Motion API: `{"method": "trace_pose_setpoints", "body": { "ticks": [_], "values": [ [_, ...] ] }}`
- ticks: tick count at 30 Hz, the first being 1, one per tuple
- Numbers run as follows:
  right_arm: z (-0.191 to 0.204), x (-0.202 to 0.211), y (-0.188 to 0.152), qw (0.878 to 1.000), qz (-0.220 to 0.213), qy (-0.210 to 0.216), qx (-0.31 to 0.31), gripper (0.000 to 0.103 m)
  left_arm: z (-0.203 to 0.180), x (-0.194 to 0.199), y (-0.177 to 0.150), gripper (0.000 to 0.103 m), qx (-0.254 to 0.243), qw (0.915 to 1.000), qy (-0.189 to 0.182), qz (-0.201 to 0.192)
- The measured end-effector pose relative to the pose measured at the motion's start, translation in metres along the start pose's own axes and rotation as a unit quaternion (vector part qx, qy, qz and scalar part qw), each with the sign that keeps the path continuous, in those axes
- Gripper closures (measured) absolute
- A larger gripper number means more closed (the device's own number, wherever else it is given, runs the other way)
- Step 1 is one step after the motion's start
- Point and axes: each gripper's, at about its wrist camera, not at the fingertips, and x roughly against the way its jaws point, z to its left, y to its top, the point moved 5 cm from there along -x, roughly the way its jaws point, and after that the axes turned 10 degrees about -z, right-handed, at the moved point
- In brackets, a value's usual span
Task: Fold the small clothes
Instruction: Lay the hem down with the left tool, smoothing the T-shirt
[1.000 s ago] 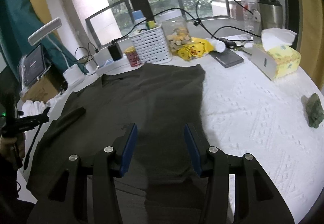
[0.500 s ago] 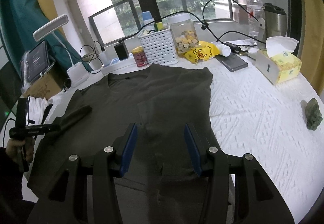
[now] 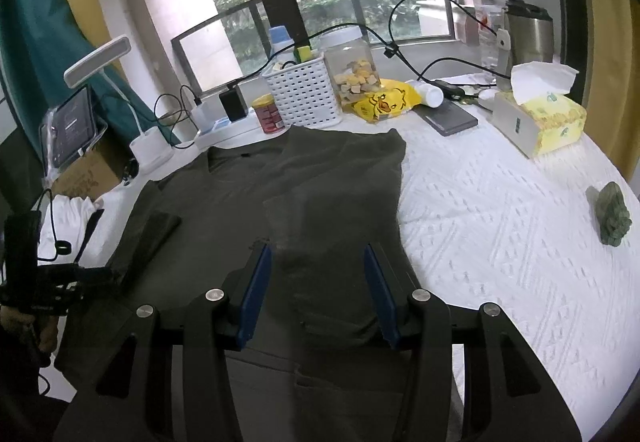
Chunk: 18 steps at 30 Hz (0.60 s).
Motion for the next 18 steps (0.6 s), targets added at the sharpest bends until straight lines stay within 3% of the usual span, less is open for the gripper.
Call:
{"method": "trace_pose_setpoints", "body": {
  "ticks": [4, 8, 12, 18],
  "values": [
    [-0.003, 0.0, -0.001, 1.0, 0.0, 0.0, -0.004, 0.052, 0.01, 0.002, 0.014, 0.047, -0.016, 0.9987, 0.042, -0.023],
    [-0.008, -0.003, -0.003, 1.0, 0.003, 0.0, -0.008, 0.052, 0.023, -0.023, 0.014, 0.045, -0.01, 0.9981, 0.061, -0.004],
    [-0.013, -0.003, -0.005, 1.0, 0.004, -0.003, -0.013, 0.052, 0.016, -0.051, 0.007, 0.045, -0.019, 0.9985, 0.042, 0.028],
    [-0.025, -0.004, -0.004, 1.0, 0.006, -0.014, -0.02, 0.052, -0.014, -0.075, 0.02, 0.045, -0.036, 0.9989, 0.011, 0.027]
  ]
}}
